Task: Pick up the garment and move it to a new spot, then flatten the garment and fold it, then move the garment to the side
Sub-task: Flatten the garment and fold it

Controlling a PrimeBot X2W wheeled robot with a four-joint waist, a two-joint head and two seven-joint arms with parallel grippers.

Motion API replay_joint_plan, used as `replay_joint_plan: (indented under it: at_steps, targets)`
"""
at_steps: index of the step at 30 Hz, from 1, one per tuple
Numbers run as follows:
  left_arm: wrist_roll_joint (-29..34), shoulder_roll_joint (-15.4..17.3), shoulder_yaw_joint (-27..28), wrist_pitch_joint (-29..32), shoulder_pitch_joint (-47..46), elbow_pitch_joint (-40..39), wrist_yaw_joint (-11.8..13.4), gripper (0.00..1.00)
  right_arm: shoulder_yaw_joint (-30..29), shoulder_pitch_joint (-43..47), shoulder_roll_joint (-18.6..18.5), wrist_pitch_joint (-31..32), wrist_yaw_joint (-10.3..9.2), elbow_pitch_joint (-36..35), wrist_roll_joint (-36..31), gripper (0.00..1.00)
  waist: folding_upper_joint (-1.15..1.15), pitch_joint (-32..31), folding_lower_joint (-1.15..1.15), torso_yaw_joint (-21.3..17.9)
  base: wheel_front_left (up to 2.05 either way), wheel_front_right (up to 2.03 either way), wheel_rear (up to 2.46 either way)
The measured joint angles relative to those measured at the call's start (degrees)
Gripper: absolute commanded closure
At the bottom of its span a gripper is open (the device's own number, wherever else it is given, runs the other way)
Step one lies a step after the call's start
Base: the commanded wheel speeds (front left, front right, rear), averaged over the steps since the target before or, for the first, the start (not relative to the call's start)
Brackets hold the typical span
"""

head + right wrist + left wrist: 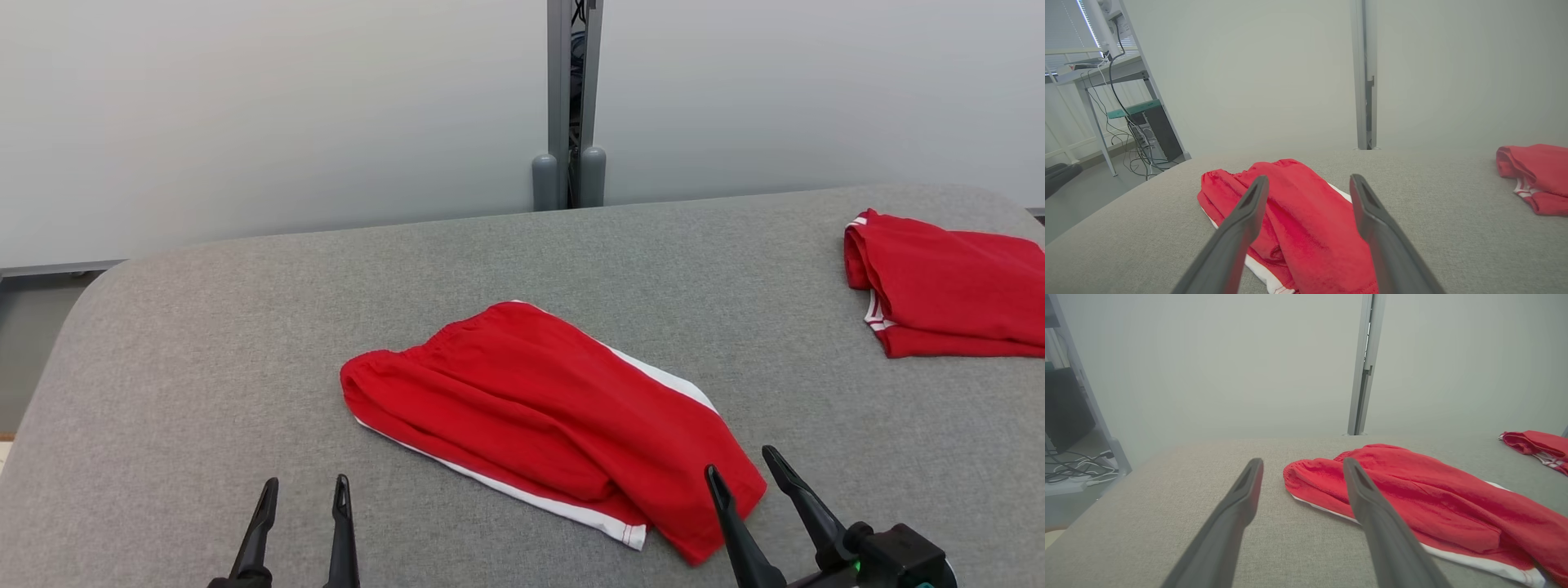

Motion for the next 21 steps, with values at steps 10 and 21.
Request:
replay_joint_plan:
  at_steps: [10, 21]
  targets:
    - [1.43, -0.54, 0.66, 0.00, 0.05, 0.27, -1.74, 0.00, 1.85, 0.25, -0.88, 0.00, 0.00, 1.42, -0.35, 0.00, 0.00, 0.00, 0.00, 2.71, 0.00, 0.00, 0.00]
    - [1.76, -0.69, -1.04, 0.01, -0.76, 1.48, -3.11, 0.00, 13.19, -8.37, -2.35, -0.01, 0.00, 16.97, -3.55, 0.00, 0.00, 1.35, 0.00, 6.20, 0.00, 0.00, 0.00]
